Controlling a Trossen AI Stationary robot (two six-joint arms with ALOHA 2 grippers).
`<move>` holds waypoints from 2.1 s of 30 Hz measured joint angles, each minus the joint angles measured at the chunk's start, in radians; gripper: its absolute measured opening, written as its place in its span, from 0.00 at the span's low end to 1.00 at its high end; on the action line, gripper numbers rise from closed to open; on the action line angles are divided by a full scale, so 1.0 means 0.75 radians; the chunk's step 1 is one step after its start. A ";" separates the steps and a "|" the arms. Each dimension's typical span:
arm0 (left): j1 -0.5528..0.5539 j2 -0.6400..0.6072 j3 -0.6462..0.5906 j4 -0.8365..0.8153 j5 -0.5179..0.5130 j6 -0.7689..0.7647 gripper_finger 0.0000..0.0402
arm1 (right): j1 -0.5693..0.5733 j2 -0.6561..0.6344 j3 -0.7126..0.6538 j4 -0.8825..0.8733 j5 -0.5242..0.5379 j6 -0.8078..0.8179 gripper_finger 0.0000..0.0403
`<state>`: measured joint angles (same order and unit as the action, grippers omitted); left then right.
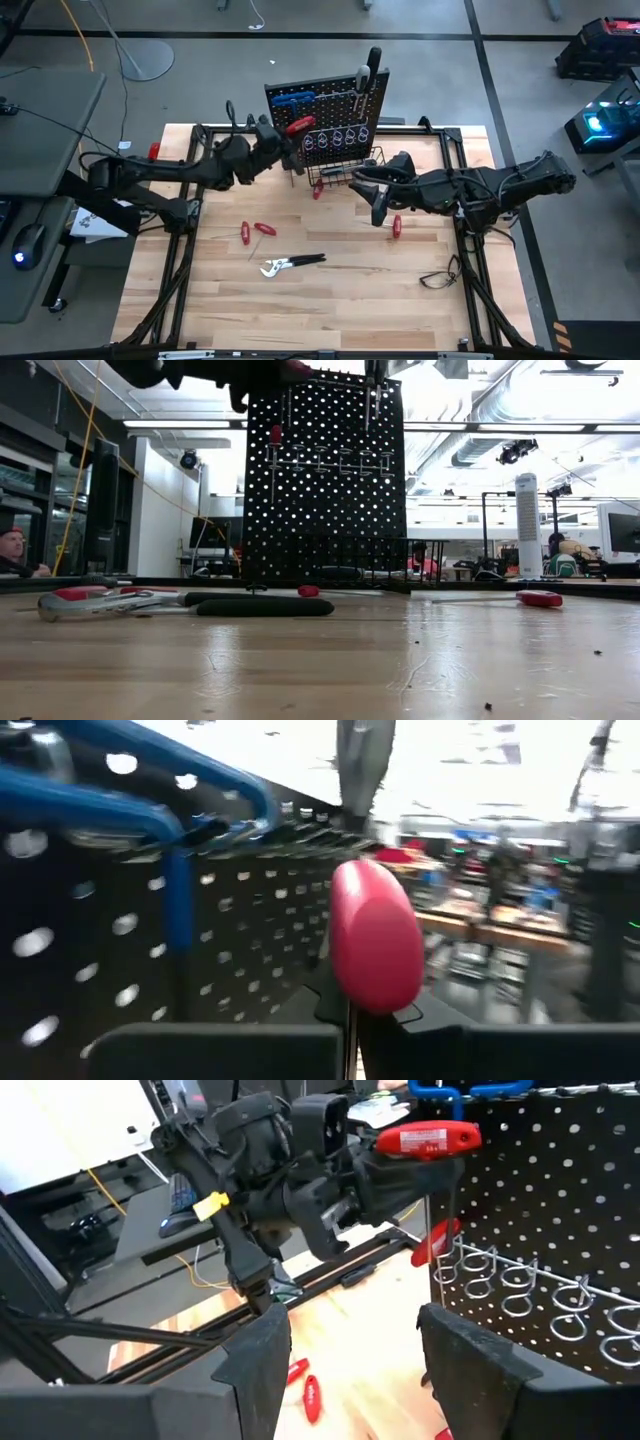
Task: Hang tools onto peg board
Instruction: Hang the red allen wrench on the peg board
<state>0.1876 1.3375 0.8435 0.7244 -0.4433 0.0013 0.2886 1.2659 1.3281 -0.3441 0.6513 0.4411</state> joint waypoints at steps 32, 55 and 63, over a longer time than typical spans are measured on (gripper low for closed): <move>-0.332 0.050 0.166 -0.031 0.230 -0.291 0.00 | -0.268 0.001 -0.002 0.293 -0.665 -0.320 0.52; -0.346 0.052 0.166 -0.069 0.305 -0.243 0.00 | -0.403 0.161 -0.001 0.506 -0.983 -0.165 0.52; -0.335 0.052 0.166 -0.086 0.305 -0.242 0.00 | -0.402 0.199 -0.001 0.598 -0.973 -0.165 0.52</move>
<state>-0.0638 1.3766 0.9684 0.6597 -0.2148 -0.1799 -0.0128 1.4155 1.3277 0.1046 -0.0783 0.3172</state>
